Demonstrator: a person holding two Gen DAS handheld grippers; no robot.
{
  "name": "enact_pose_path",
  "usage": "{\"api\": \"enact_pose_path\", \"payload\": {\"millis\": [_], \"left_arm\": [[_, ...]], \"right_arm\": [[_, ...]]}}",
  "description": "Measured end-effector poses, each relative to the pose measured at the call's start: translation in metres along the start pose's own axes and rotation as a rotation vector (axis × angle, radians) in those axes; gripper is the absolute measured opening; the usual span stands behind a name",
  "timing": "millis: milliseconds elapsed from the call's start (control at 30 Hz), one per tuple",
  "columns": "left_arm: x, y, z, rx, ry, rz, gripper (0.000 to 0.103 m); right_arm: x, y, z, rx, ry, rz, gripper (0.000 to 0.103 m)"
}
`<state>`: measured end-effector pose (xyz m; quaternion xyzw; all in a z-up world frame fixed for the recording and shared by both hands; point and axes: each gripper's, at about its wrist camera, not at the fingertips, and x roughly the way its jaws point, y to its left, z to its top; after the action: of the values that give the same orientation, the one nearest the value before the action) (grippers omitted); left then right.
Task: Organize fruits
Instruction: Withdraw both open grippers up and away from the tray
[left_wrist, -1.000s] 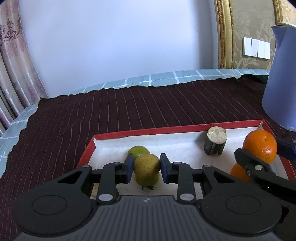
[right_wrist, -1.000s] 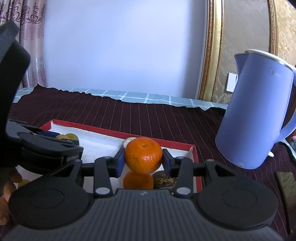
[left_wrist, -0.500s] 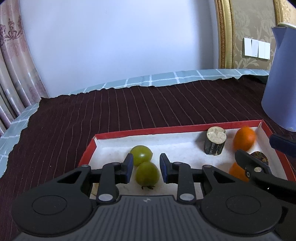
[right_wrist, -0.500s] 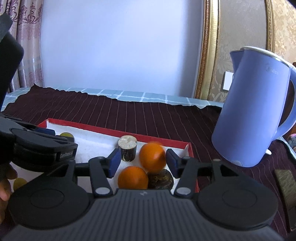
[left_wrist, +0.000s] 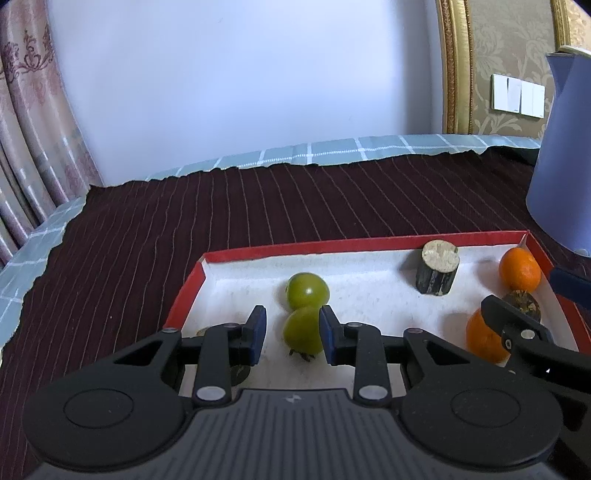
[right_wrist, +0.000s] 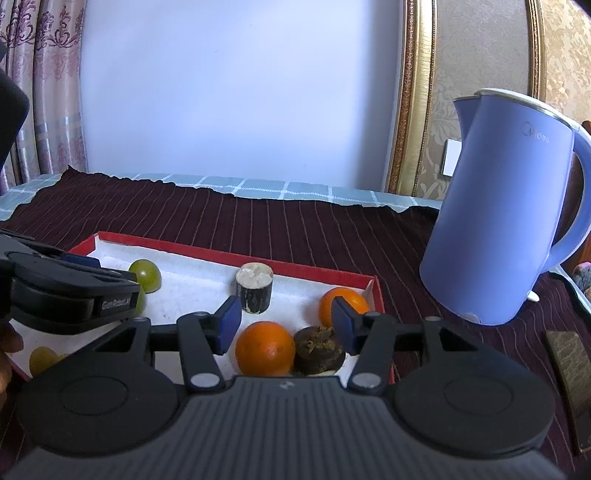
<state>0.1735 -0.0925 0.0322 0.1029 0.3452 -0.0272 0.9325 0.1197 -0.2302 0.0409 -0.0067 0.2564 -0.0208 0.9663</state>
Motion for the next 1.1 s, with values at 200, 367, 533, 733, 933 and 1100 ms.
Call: {"api": "enact_pose_path", "payload": {"millis": [200,367,533,733,933,1100], "left_arm": [[-0.007,0.005,-0.007,-0.018,0.012,-0.008,0.030],[-0.014,0.009,-0.014,-0.038,0.023,-0.024,0.032],[-0.023,0.010,-0.019,-0.038,-0.016,0.002,0.075],[-0.032,0.015,-0.020,-0.047,-0.032,0.003,0.075],[-0.037,0.021,-0.024,-0.066,-0.029,-0.002,0.075],[-0.040,0.026,-0.028,-0.073,-0.025,0.003,0.077]], "right_arm": [[-0.007,0.000,-0.004,-0.002,-0.003,0.001,0.056],[-0.013,0.000,-0.008,0.000,-0.006,0.005,0.060],[-0.017,0.003,-0.013,-0.003,-0.006,0.008,0.067],[-0.023,0.002,-0.015,0.006,-0.013,0.010,0.083],[-0.031,0.002,-0.017,0.013,-0.030,0.020,0.102],[-0.035,0.001,-0.019,0.016,-0.028,0.019,0.103]]}}
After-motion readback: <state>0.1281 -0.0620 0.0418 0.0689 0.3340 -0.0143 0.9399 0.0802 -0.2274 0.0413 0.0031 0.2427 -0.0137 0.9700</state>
